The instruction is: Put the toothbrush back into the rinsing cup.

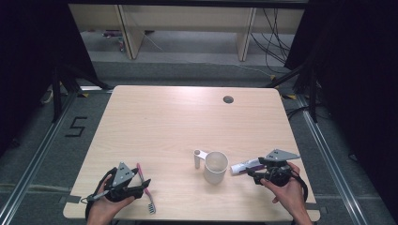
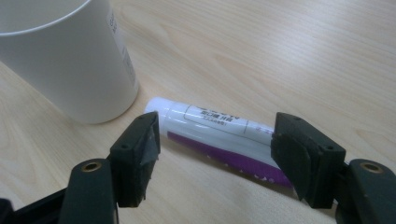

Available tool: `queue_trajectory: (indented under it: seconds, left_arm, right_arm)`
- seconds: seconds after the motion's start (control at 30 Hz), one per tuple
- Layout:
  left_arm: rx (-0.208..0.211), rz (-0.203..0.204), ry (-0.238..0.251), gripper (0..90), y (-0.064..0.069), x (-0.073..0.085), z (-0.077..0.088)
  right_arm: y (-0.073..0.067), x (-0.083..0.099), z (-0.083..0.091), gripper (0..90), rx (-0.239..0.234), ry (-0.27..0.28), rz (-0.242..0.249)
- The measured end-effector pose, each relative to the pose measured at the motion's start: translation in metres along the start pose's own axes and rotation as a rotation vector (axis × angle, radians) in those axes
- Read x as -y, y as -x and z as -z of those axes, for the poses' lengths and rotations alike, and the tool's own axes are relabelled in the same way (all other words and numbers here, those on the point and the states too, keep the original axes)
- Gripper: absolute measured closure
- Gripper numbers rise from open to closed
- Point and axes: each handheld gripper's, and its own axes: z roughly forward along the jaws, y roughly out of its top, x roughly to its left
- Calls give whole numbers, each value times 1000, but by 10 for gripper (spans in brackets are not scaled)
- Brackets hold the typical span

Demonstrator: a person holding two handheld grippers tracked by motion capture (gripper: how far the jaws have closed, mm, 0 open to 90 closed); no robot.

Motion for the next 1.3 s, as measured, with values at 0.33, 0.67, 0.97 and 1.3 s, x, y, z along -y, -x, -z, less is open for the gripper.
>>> queue_trajectory:
  seconds: [0.33,0.67,0.97,1.3]
  left_arm:
    - [0,-87,-53,808,-12,-5,-17]
    - [-17,-76,-98,881,-25,-3,-29]
    - [-24,-46,-125,887,-33,5,-23]
    - [-10,-18,-124,885,-31,18,-6]
  right_arm:
    - [-2,1,1,331,6,1,-17]
    - [-3,2,1,332,4,-4,-21]
    - [-3,2,4,331,-7,-7,-24]
    - [2,6,5,284,9,-6,-10]
